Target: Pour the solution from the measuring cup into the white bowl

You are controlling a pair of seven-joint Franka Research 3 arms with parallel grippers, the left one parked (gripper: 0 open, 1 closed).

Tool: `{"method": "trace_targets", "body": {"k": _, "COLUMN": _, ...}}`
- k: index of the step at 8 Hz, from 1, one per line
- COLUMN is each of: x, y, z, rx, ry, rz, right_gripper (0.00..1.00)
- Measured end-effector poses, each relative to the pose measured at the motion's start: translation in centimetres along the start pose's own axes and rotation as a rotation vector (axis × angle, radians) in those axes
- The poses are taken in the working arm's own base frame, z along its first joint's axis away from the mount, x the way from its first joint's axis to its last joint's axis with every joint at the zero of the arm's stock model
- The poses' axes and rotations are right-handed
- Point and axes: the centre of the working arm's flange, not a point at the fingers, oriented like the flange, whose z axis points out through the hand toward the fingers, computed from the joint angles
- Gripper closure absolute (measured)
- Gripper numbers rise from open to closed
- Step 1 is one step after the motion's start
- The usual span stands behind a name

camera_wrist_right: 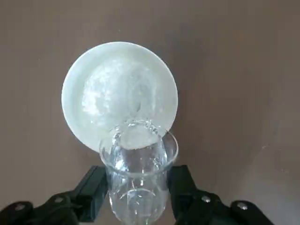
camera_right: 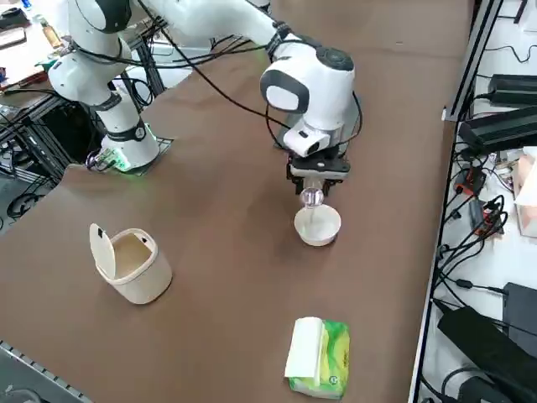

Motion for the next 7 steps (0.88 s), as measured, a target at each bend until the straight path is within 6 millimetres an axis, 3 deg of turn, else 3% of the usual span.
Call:
{"method": "trace_targets", "body": {"k": 4, "x": 2.4, "y": 1.0, "z": -0.2, "rx": 0.056, "ry": -0.095, "rz": 0.026, "right_gripper": 0.26}}
{"method": "trace_targets", "body": {"k": 7, "x": 5.7, "y": 1.9, "z": -1.8, "rx": 0.148, "ry": -0.177, "rz": 0.1, "right_gripper": 0.26}}
